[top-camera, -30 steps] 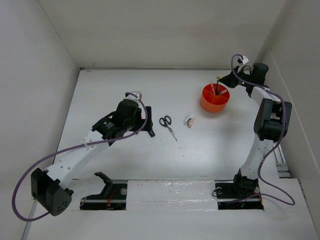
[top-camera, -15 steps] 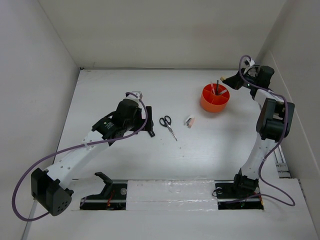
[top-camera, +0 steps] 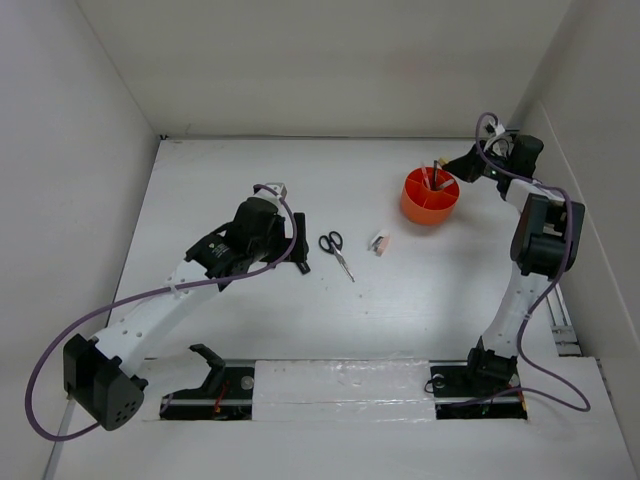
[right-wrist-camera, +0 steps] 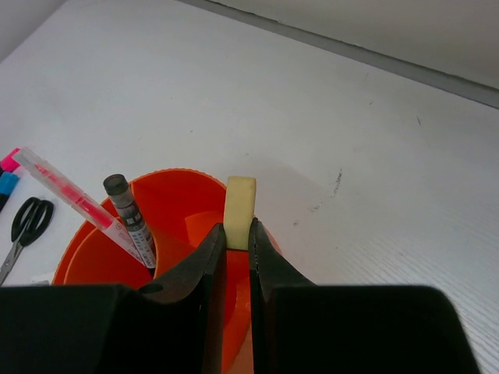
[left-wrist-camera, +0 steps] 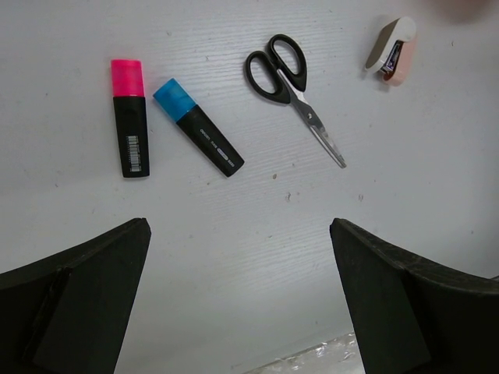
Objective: Sort the stationery into containers
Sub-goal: Place the stationery in the storage box.
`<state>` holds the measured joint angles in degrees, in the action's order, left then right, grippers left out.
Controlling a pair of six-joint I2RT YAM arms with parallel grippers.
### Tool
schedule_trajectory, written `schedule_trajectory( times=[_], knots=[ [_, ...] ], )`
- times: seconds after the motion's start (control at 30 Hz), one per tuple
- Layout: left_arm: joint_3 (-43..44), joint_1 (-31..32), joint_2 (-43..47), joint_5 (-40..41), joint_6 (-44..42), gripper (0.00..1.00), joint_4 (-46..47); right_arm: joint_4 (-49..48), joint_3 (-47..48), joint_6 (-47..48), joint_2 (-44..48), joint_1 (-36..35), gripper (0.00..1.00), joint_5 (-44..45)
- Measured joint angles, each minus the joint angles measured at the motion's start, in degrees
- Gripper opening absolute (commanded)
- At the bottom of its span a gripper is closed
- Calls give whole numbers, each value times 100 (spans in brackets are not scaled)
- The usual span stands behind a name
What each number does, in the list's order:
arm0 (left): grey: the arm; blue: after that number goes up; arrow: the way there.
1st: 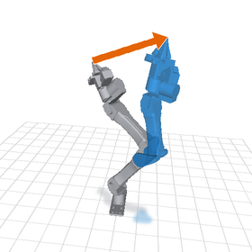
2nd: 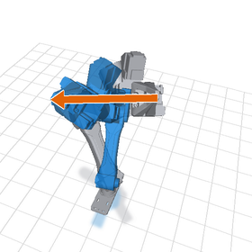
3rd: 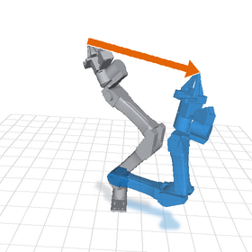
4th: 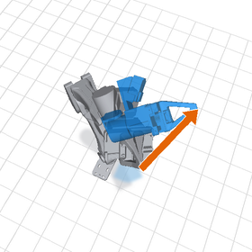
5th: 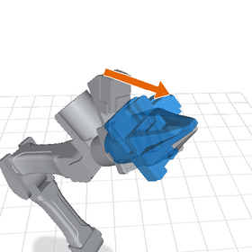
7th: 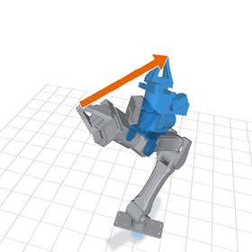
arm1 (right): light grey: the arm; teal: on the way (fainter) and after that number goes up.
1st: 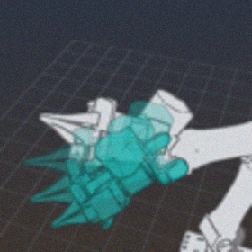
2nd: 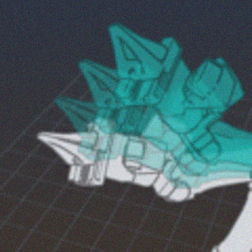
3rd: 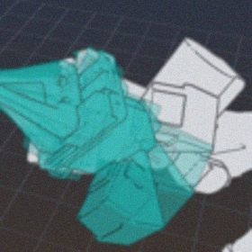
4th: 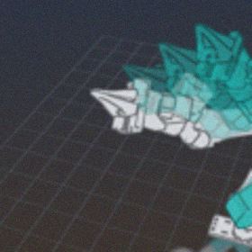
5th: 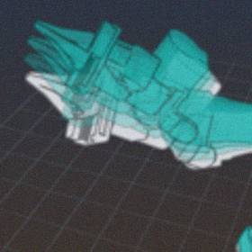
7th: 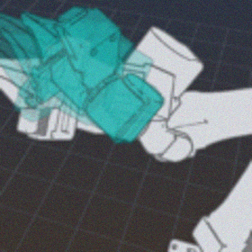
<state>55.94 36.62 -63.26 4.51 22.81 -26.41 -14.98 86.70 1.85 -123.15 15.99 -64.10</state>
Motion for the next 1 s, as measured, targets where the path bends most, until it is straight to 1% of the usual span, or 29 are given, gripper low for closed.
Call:
schedule_trajectory(
  times=[0.63,1.0],
  knots=[
    [0,0,2,-70,-33,100,7,195,17,2,-46,-151,0,-269],
    [-13,0,2,-114,-50,100,11,326,17,164,-46,-151,0,-398]
  ],
)
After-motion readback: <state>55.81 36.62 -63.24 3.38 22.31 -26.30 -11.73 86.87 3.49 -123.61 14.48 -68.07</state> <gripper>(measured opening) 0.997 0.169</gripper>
